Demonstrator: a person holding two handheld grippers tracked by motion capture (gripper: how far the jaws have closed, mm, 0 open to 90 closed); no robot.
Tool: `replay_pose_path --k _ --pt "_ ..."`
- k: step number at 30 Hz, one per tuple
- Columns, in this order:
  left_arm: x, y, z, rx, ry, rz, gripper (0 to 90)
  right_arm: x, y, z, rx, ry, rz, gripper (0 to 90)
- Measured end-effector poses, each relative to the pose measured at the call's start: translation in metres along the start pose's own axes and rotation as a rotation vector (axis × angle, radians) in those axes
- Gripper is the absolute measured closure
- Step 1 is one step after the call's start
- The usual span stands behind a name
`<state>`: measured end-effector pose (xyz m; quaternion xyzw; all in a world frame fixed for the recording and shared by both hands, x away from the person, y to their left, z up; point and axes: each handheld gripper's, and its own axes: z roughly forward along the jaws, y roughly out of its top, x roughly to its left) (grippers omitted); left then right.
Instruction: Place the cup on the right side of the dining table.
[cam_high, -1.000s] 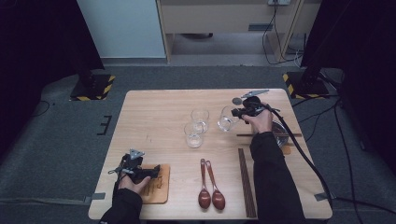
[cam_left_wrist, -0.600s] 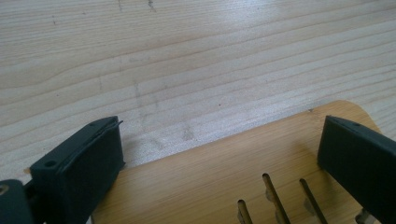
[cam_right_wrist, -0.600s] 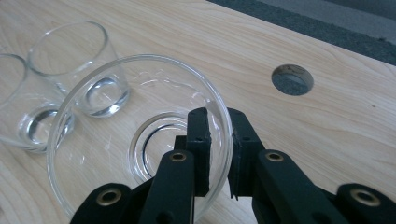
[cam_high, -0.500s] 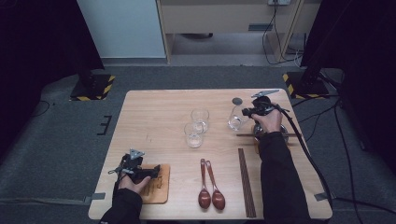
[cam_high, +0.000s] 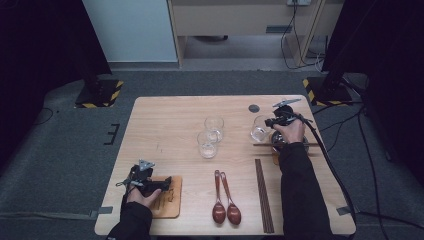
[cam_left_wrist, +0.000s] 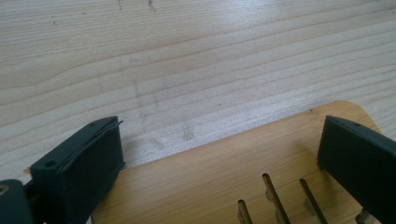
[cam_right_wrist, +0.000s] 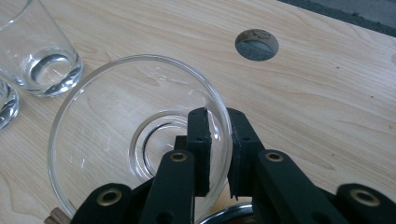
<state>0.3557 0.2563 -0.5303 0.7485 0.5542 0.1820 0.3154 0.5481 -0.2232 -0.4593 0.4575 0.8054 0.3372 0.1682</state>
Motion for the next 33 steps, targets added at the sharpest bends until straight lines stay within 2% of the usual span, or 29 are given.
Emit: replay_pose_path --k 11,15,25,27,31,33 --pt "0.0 0.0 0.0 0.0 0.0 0.0 0.0 -0.002 -0.004 0.008 0.041 -0.056 -0.001 81.8" --pt "0.0 0.0 0.0 0.0 0.0 0.0 0.0 0.001 -0.003 0.01 0.01 -0.059 0.007 81.5" --pt "0.0 0.0 0.0 0.0 0.0 0.0 0.0 0.0 -0.002 0.011 -0.026 -0.076 0.034 80.6" --pt "0.0 0.0 0.0 0.0 0.0 0.0 0.0 -0.001 -0.002 0.009 -0.04 -0.088 0.034 80.3" --pt "0.0 0.0 0.0 0.0 0.0 0.0 0.0 -0.002 0.002 -0.002 -0.086 -0.071 0.044 78.5" --pt "0.0 0.0 0.0 0.0 0.0 0.0 0.0 -0.001 0.003 -0.009 -0.108 -0.06 0.047 74.4"
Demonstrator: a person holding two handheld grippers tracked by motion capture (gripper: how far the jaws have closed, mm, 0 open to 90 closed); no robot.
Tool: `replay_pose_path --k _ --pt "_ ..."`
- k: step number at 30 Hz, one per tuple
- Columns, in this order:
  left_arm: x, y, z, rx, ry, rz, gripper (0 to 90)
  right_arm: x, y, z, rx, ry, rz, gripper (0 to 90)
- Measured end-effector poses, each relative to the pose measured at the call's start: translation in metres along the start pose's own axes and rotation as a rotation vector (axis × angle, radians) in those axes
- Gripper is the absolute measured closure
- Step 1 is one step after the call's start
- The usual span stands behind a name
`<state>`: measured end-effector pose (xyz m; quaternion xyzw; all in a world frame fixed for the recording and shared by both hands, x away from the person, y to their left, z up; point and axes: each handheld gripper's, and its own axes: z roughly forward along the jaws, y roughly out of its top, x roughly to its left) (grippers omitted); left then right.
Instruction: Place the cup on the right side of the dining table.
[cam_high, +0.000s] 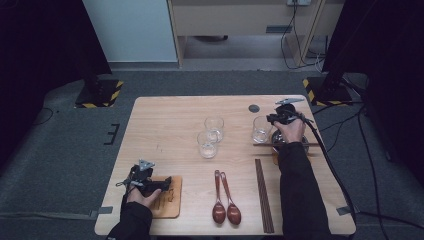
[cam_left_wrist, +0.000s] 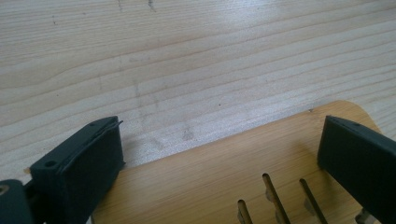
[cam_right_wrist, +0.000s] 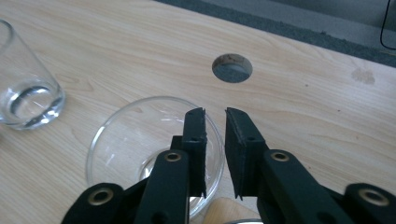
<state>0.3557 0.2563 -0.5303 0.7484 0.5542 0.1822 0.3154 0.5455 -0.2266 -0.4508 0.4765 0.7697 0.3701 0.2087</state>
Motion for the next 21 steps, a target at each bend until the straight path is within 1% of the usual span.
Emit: replay_pose_path --k 1,4,7,9,10,12,14,16,18,21 --pt "0.0 0.0 0.0 0.001 0.0 0.0 0.0 0.001 0.001 -0.004 -0.013 0.004 0.005 71.4" --pt "0.0 0.0 0.0 0.001 -0.001 0.0 0.0 0.004 0.004 -0.017 -0.042 0.017 0.004 66.9" --pt "0.0 0.0 0.0 0.001 -0.001 0.0 0.0 0.006 0.005 -0.031 -0.068 0.047 0.013 59.6" --pt "0.0 0.0 0.0 0.001 0.0 0.0 0.0 0.007 0.003 -0.042 -0.083 0.042 0.003 54.9" --pt "0.0 0.0 0.0 0.001 0.0 -0.001 0.0 0.008 0.002 -0.047 -0.086 0.044 0.006 53.7" --pt "0.0 0.0 0.0 0.001 -0.001 0.0 0.0 0.009 -0.003 -0.058 -0.102 0.04 0.012 48.6" --pt "0.0 0.0 0.0 0.001 -0.001 -0.001 0.0 0.009 -0.009 -0.068 -0.101 0.046 0.021 44.1" --pt "0.0 0.0 0.0 0.001 0.0 -0.001 0.0 0.01 -0.018 -0.078 -0.118 0.04 0.006 42.2" --pt "0.0 0.0 0.0 0.001 0.002 -0.004 0.0 0.009 -0.028 -0.086 -0.13 0.039 0.009 39.1" --pt "0.0 0.0 0.0 0.001 0.006 -0.007 0.0 0.006 -0.043 -0.099 -0.155 0.025 0.036 36.1"
